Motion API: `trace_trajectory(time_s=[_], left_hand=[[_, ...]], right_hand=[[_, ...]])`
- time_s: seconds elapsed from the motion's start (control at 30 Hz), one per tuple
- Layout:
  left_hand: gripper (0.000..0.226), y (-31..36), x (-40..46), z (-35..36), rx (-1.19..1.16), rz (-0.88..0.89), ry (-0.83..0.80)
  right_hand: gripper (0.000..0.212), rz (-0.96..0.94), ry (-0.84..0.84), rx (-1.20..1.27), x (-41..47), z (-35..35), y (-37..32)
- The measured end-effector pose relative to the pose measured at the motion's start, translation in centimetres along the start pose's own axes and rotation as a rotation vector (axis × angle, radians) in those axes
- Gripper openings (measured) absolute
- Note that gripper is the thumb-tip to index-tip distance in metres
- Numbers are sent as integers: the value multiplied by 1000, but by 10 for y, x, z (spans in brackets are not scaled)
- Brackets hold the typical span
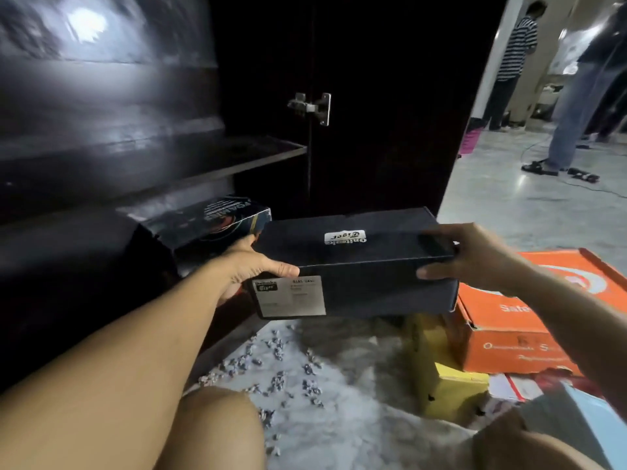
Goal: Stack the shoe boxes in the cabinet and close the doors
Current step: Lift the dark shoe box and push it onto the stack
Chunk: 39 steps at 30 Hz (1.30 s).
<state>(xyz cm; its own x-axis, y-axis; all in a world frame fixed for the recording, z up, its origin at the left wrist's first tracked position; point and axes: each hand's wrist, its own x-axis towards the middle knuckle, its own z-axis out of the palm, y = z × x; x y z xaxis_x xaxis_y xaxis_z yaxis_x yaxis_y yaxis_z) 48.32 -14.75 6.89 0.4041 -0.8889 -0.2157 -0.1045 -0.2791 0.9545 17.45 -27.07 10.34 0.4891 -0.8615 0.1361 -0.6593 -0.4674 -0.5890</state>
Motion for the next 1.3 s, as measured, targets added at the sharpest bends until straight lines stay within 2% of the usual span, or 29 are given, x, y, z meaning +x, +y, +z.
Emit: trace_trajectory(time_s=[0.07, 0.17, 0.27, 0.33, 0.43, 0.57, 0.73, 0.83, 1.0, 1.13, 1.2, 1.3], left_hand=[[159, -7, 7, -14, -25, -48, 51], [133, -7, 18, -36, -55, -61, 160], [139, -6, 36, -62, -20, -59, 270], [135, -9, 47, -79, -10, -64, 325], [99, -15, 60, -97, 3, -53, 429], [111, -27, 75, -112, 29, -5, 554], [112, -35, 91, -127, 30, 54, 677], [109, -37, 105, -138, 7, 91, 740], [92, -45, 128, -148, 100, 126, 887], [81, -63, 142, -145, 378, 193, 1079], [78, -71, 148, -143, 511, 196, 1081], [83, -81, 155, -144, 611, 239, 1043]], right_hand=[[74, -27, -59, 17, 24, 21, -9], [72, -87, -83, -34, 61, 47, -23], [68, -143, -97, -54, 95, 69, -39], [70, -168, -123, -42, 119, 86, -51], [73, -197, -170, -29, 158, 112, -63], [72, -240, -208, -60, 200, 148, -80], [76, -273, -221, -49, 240, 184, -96], [71, -288, -172, -30, 265, 201, -108], [56, -223, 40, 70, 297, 232, -129], [43, -110, 264, 63, 305, 259, -146], [35, -176, 317, 70, 307, 273, -151], [41, -341, 265, 96, 313, 292, -151]])
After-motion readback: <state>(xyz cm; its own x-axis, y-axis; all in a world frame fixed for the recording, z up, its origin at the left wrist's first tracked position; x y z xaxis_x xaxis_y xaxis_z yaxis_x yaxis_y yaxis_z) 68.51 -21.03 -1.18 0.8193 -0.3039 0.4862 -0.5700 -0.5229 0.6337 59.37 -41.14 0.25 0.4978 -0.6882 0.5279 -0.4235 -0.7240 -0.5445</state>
